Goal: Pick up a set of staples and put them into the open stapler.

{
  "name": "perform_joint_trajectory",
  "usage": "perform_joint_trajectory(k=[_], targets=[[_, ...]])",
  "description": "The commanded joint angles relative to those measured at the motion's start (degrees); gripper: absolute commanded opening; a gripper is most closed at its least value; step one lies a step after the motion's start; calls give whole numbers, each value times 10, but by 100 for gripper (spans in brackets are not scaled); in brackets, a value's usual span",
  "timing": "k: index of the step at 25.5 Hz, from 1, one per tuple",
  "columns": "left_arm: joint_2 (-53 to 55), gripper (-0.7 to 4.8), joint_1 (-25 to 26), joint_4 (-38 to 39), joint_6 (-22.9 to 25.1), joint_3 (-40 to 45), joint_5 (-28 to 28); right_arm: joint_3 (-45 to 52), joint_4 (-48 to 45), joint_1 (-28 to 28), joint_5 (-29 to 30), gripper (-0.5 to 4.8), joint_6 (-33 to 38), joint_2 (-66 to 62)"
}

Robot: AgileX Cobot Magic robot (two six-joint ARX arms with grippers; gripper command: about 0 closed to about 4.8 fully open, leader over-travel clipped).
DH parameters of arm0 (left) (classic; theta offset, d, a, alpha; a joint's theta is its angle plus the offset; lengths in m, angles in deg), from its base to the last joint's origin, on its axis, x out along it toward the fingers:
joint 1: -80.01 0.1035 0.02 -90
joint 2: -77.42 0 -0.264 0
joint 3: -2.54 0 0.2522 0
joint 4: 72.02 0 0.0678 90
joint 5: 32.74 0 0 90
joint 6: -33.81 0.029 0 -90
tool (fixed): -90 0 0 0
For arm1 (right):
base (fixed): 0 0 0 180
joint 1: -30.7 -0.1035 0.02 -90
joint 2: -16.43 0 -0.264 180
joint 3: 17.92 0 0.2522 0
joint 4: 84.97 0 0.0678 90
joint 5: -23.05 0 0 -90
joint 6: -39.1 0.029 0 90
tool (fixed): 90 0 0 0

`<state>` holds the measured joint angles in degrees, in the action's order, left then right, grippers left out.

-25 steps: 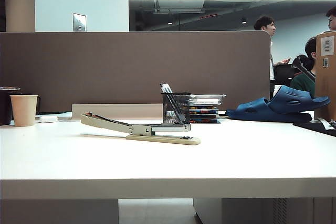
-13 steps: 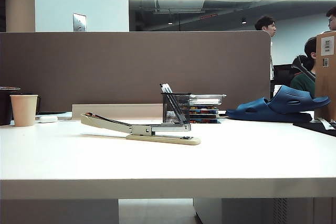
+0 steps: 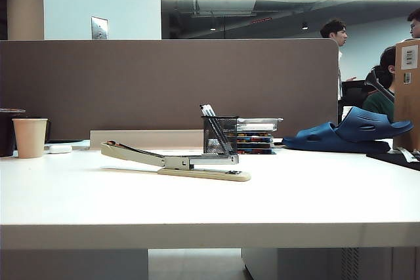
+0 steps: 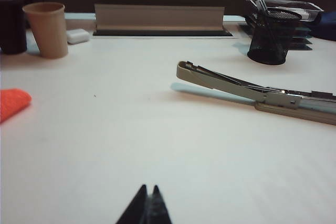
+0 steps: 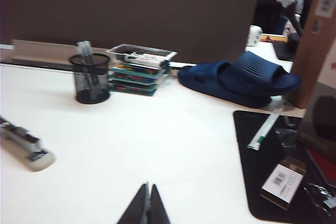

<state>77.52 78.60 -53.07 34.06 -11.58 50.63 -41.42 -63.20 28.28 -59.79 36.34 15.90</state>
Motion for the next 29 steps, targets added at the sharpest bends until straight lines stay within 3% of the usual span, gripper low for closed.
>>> perform_joint_trajectory(k=[1,6,29], targets=[[0,-6,1,-34,20,-1,0,49,-85,-1,-10,-6,3,2],[0,-6,1,-49,28,-1,0,96,-126,-1,-11,-6,2,2],[0,-6,1,-54,23,-1,0,97,-108,-1,-11,-6,2,2]])
